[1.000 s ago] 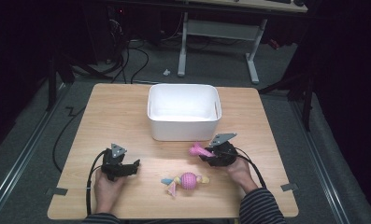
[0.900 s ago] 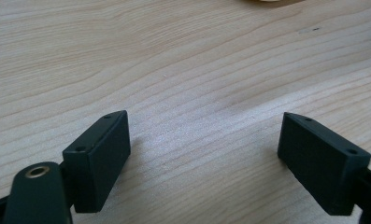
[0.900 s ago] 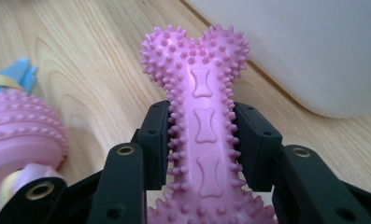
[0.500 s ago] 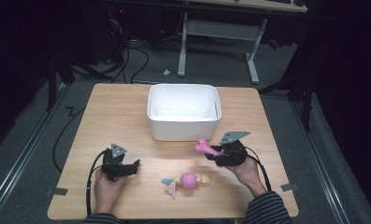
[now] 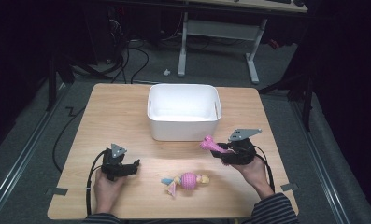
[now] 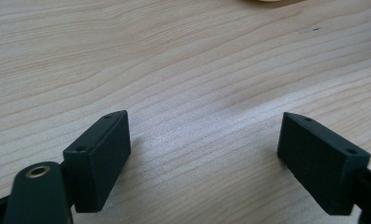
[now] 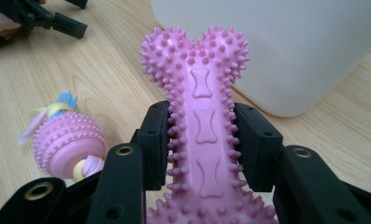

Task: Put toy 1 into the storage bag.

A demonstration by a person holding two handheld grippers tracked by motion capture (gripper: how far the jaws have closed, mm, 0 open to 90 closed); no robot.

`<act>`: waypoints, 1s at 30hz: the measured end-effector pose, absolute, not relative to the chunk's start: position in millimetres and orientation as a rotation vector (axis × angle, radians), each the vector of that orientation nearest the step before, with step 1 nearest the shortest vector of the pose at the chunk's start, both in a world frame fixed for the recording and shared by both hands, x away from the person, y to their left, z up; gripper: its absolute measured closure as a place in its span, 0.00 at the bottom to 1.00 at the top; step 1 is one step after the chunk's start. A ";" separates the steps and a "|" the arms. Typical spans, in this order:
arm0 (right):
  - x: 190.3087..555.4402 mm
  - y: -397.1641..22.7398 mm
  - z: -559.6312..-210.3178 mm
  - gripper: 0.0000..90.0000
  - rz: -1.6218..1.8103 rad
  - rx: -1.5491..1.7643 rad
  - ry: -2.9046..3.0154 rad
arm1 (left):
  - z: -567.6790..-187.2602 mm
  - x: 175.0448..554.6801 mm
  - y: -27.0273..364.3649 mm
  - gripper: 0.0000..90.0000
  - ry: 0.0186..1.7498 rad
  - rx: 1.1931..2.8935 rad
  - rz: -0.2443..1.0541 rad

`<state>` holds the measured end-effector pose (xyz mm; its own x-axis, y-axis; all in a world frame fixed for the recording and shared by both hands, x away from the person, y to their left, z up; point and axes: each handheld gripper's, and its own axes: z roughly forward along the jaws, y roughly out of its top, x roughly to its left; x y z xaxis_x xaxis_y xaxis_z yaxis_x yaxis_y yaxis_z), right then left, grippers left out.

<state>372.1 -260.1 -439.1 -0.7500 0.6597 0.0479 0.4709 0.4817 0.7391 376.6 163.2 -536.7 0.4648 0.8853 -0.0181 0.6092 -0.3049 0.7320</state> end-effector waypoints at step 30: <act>393.1 -256.3 -355.7 0.65 1.174 0.889 2.410 | -536.7 376.6 163.2 0.20 1.239 2.031 0.517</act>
